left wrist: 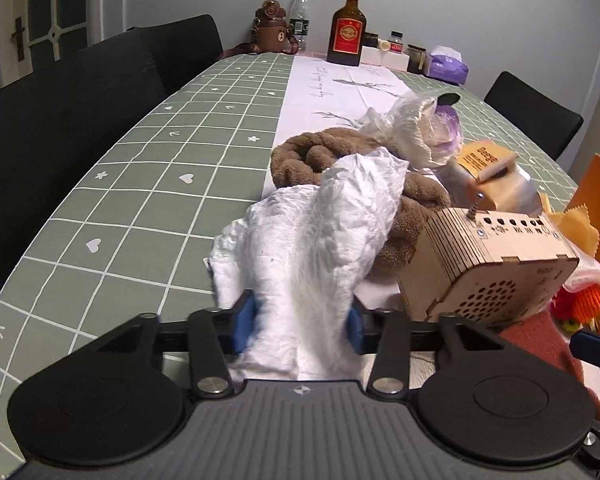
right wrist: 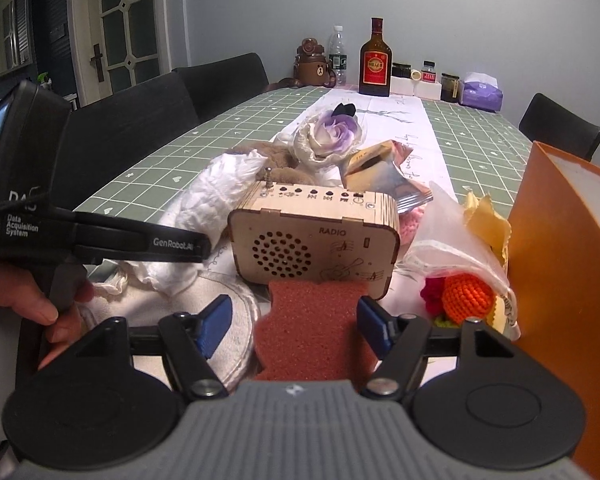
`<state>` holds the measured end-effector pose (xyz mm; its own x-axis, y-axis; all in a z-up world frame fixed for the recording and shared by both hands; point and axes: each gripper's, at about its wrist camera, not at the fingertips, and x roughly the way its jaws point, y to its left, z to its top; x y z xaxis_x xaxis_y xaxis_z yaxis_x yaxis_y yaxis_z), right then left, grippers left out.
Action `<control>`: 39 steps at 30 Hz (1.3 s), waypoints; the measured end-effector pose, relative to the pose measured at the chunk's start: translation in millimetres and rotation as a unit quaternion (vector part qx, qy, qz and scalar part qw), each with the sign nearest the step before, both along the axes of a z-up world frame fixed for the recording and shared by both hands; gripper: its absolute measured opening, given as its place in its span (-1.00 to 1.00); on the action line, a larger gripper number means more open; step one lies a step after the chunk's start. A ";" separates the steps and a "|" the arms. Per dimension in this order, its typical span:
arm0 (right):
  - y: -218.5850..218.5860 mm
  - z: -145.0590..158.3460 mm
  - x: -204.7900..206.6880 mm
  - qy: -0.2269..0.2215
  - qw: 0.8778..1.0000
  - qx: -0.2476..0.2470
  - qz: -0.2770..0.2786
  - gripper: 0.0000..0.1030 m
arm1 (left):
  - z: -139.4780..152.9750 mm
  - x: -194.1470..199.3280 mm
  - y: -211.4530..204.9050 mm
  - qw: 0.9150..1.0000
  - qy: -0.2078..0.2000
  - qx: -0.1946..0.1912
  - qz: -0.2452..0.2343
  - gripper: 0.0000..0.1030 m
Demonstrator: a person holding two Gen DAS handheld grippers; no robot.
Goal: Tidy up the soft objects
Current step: 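Grasp the white crumpled cloth with the left tool while the right tool moves to the cream round pad, then close the right tool on the cream round pad's edge and lift it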
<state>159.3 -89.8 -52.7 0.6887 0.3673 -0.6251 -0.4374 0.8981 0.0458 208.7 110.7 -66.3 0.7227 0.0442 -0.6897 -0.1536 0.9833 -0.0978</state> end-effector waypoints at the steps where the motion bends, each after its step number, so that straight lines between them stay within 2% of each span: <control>1: 0.2 0.3 -0.6 -0.001 1.000 0.000 0.000 0.33 | 1.1 -1.2 2.2 1.000 -0.004 -0.006 0.003 -0.38; 3: 0.7 1.4 -2.6 -0.004 1.000 0.001 0.002 0.33 | 5.4 -4.6 6.4 1.000 -0.010 -0.011 0.008 -0.51; 8: 3.0 7.7 -10.7 -0.011 1.000 0.014 0.015 0.35 | 26.9 -22.4 9.1 0.999 -0.036 -0.011 0.013 -0.55; 10: 5.7 10.5 -16.1 -0.012 0.999 0.025 0.027 0.51 | 36.1 -34.0 9.3 0.999 -0.037 -0.005 0.014 -0.55; 11: 7.2 11.3 -19.1 -0.011 0.999 0.031 0.034 0.65 | 39.4 -40.0 9.5 0.999 -0.036 0.001 0.018 -0.55; 14: 15.0 9.4 -26.1 0.008 0.997 0.048 0.055 0.69 | 44.1 -57.8 9.1 0.999 -0.025 0.032 0.027 -0.55; 16: 22.2 4.8 -29.9 0.023 0.996 0.051 0.067 0.69 | 42.1 -67.7 10.2 0.998 -0.016 0.045 0.032 -0.55; 18: 30.4 -0.7 -35.0 0.033 0.995 0.050 0.082 0.70 | 38.0 -74.9 15.5 0.999 -0.006 0.039 0.038 -0.55; 21: 43.6 -10.5 -42.7 0.045 0.992 0.043 0.111 0.86 | 29.9 -82.1 19.1 0.999 0.011 0.033 0.040 -0.55; 25: 53.9 -23.3 -39.2 0.054 0.993 0.022 0.101 0.86 | 20.9 -86.5 23.2 0.999 0.018 0.017 0.040 -0.55; 30: 61.0 -31.2 -35.0 0.042 0.994 0.003 0.096 0.96 | 16.9 -89.6 24.9 0.999 0.014 0.007 0.040 -0.55; 33: 70.0 -36.4 -39.6 0.019 0.993 -0.033 0.107 0.95 | 14.8 -90.8 23.8 0.999 0.011 0.007 0.039 -0.55; 39: 67.1 -38.6 -39.4 0.012 0.994 -0.025 0.104 0.91 | 14.1 -94.1 22.4 0.999 0.004 0.014 0.038 -0.55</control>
